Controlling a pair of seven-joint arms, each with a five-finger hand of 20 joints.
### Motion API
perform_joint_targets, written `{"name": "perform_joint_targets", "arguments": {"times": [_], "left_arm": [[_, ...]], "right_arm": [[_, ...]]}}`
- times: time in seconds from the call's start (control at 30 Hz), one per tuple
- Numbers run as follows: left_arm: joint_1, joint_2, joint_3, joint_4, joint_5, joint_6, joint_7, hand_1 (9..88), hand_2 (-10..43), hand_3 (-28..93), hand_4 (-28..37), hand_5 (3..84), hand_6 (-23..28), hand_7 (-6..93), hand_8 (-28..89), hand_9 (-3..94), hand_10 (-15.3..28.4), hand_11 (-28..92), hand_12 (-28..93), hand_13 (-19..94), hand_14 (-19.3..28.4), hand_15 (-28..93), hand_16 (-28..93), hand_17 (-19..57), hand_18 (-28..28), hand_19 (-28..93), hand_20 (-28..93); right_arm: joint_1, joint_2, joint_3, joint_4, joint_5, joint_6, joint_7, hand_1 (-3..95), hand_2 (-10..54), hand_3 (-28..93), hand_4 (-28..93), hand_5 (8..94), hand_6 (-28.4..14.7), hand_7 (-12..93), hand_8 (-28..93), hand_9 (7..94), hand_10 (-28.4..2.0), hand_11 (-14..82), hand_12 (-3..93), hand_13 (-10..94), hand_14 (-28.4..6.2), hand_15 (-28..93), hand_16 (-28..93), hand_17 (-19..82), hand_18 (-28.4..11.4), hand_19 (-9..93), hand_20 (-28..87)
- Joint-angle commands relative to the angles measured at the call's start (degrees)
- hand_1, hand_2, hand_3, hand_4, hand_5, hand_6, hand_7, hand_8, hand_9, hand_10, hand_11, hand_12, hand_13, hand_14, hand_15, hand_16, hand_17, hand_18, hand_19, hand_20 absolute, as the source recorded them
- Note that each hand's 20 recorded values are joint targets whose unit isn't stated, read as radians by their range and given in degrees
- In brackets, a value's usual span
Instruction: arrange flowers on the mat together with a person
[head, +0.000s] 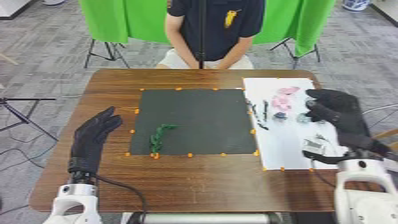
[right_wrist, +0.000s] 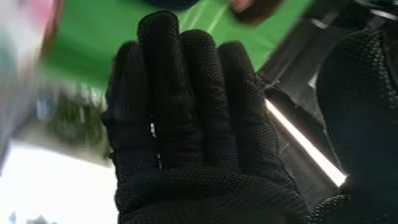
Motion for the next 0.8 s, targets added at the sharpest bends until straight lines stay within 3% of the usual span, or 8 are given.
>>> {"name": "perform_joint_targets", "arguments": {"times": [0.03, 0.13, 0.3, 0.5, 0.8], "left_arm": [[1.14, 0.46, -0.04, -0.22, -0.03, 0.15, -0.59, 25.0, -0.9, 64, -20.9, 46.5, 5.1, 11.0, -6, 46.7, 13.8, 17, 13, 38, 17.4, 12, 3, 5.6, 12.3, 10, 18], [1.25, 0.6, 0.18, -0.27, -0.02, 0.29, -0.52, 25.0, -0.9, 64, -20.9, 46.5, 5.0, 11.1, -6, 46.7, 13.9, 17, 13, 38, 17.3, 12, 3, 5.6, 12.4, 10, 18], [1.77, 0.43, 0.08, -0.58, 0.02, 0.08, -0.83, 25.2, -0.8, 64, -20.8, 46.5, 5.1, 11.1, -6, 46.7, 13.9, 17, 13, 38, 17.3, 12, 3, 5.6, 12.3, 10, 17], [1.84, 0.6, -0.12, -0.76, 0.0, 0.38, -0.88, 25.2, -1.0, 64, -20.6, 46.5, 5.1, 11.0, -6, 46.7, 13.9, 17, 13, 38, 17.3, 12, 3, 5.5, 12.3, 10, 18], [1.57, 0.8, 0.3, -0.67, 0.0, -0.19, -1.41, 25.2, -1.1, 64, -20.7, 46.5, 5.2, 11.1, -6, 46.6, 14.0, 17, 13, 38, 17.3, 12, 3, 5.4, 12.4, 10, 18]], "right_arm": [[-5.16, 5.79, 7.49, -1.4, -31.95, -9.41, 10.07, 40.4, -9.5, 51, -28, 60.8, -4.1, 19, -9, 64.0, -16.0, 29.2, 25.8, 66, -13.1, 46, 23, 40, -18.6, 72, 44], [-7.23, 6.86, 8.8, -1.57, -37.03, -12.65, 12.44, 54.3, -9.5, 19, -25, 62.0, -4.2, 17, -9, 65.1, -16.1, 28.1, 26.1, 67, -13.0, 46, 24, 40, -18.9, 74, 43], [-7.96, 9.94, 8.72, 0.05, -40.87, -17.56, 16.26, 57.9, -9.5, 8, -19, 64.7, -3.8, 16, -8, 68.1, -15.7, 27.4, 25.5, 70, -12.3, 48, 25, 43, -18.5, 77, 43], [-7.75, 11.44, 8.82, 1.26, -40.75, -19.8, 17.26, 48.6, -9.5, 31, -28, 65.4, -3.4, 16, -8, 69.4, -15.3, 26.8, 25.0, 74, -10.2, 50, 25, 48, -16.6, 83, 40], [-5.66, 12.37, 6.44, 4.19, -39.26, -24.18, 18.83, 39.4, -9.5, 50, -28, 69.2, -2.6, 15, -9, 75.4, -13.5, 24.3, 22.7, 81, -8.0, 47, 26, 54, -14.0, 86, 34]]}}
